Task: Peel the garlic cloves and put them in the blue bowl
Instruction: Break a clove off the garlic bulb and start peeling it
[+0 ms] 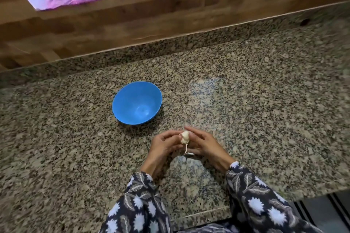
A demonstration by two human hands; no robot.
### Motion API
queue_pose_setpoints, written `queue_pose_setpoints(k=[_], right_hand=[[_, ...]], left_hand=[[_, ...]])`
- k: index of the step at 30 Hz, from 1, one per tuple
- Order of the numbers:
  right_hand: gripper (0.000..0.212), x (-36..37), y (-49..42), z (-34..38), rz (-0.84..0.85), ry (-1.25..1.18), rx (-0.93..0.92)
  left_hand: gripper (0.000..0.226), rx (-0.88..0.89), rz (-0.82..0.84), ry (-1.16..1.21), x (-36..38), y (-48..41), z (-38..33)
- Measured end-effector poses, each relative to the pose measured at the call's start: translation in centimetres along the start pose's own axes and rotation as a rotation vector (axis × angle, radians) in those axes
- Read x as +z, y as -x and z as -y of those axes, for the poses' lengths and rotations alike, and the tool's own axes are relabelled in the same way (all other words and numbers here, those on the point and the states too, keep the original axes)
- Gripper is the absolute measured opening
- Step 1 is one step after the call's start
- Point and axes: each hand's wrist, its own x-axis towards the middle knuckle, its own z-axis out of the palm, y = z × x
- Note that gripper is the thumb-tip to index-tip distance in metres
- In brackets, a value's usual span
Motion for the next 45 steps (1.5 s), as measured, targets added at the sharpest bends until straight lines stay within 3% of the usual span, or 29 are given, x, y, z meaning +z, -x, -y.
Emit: queue_pose_setpoints(k=[5,17,24,25,27,29,30,35,40,43,45], right_hand=[[0.028,0.3,0.0,-0.2,0.012,-0.12,0.029],[0.029,1.1,0.3,-1.4,-0.111,-0.052,-0.141],[0.023,1.0,0.8,-1.5,-0.136,-0.047,-0.194],[0.023,1.0,1.0,-1.5,-0.138,-0.053,-0.194],[0.027,0.8,0.9,-1.3,-0.158,-0.035,-0.201],[0.031,0.1,0.8,-0.7,-0.21,0.059,-0.218],[0.03,-0.5,0.8,-0.4,-0.248,0.16,-0.233],[0.024,-4.0,0.6,0.5,-0.354,0.839,-0.279],[0.039,-4.7,0.4,0.0,-0.39,1.025,-0.222],[0.051,-3.1,1.1,-0.3,-0.48,1.208,-0.386],[0.048,-1.2,1.9,-1.1,-0.337,1.199,-0.474]], left_hand=[[0.017,0.048,0.02,0.019,-0.1,0.4,-0.1],[0.019,0.135,-0.083,-0.186,-0.4,1.0,0.2],[0.016,0.442,-0.236,-0.62,1.4,1.4,1.8],[0.017,0.437,-0.251,-0.601,1.6,1.4,2.1],[0.016,0.301,-0.272,-0.338,1.6,1.4,2.1],[0.012,0.12,-0.272,-0.018,0.9,1.4,1.7],[0.011,0.077,-0.268,0.024,0.2,1.3,1.6],[0.02,0.034,-0.218,-0.372,-2.0,0.7,1.9],[0.014,0.068,-0.189,-0.618,-1.2,0.3,1.7],[0.014,0.055,-0.211,-0.601,-1.3,0.3,1.4],[0.012,0.083,-0.195,-0.73,-1.7,0.0,1.5]])
